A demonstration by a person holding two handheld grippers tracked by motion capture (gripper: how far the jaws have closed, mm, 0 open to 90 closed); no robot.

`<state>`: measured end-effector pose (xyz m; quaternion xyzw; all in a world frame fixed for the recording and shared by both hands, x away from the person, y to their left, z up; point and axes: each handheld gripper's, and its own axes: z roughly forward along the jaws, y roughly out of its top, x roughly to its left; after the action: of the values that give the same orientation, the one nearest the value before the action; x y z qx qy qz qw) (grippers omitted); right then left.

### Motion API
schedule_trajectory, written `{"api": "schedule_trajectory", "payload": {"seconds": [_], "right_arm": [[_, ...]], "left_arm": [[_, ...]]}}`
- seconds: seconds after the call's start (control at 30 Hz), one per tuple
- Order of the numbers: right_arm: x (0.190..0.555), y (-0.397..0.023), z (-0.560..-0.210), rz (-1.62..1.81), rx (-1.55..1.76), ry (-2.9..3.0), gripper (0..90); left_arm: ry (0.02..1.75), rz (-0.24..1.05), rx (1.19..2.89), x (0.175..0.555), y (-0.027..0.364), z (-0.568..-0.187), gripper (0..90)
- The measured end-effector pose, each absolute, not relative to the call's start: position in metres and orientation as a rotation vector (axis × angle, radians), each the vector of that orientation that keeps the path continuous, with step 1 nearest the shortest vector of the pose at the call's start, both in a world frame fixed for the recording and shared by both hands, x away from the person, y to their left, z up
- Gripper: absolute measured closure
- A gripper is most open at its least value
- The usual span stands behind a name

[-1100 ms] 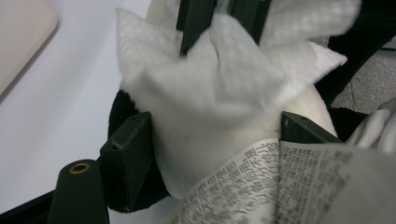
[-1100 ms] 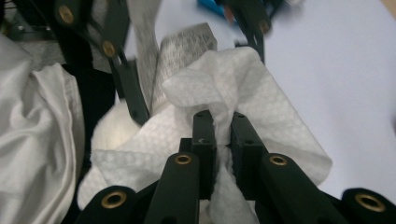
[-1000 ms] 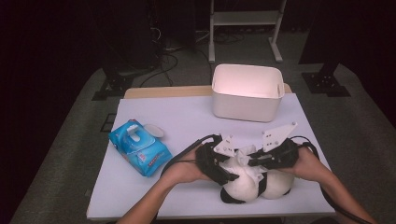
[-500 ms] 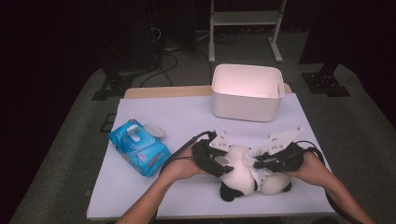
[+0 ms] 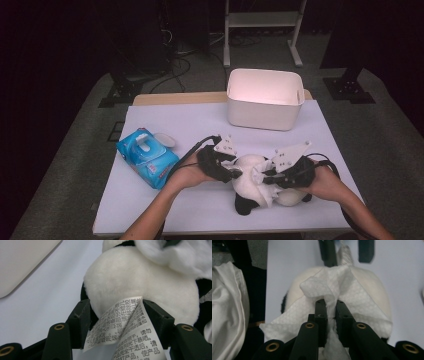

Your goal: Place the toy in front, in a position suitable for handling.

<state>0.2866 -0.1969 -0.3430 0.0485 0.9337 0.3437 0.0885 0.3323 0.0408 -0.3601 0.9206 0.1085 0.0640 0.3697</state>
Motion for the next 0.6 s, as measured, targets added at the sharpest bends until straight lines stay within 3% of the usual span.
{"api": "schedule_trajectory", "payload": {"seconds": [0.33, 0.6], "right_arm": [[0.282, -0.157, -0.346, 1.015, 0.001, 2.795, 81.2], [0.287, -0.180, -0.340, 1.038, 0.079, 2.793, 81.3]], "left_arm": [[0.289, 0.142, 2.361, 0.335, 0.040, -0.363, 40.7], [0.282, 0.131, 2.354, 0.334, 0.041, -0.364, 41.1]]}}
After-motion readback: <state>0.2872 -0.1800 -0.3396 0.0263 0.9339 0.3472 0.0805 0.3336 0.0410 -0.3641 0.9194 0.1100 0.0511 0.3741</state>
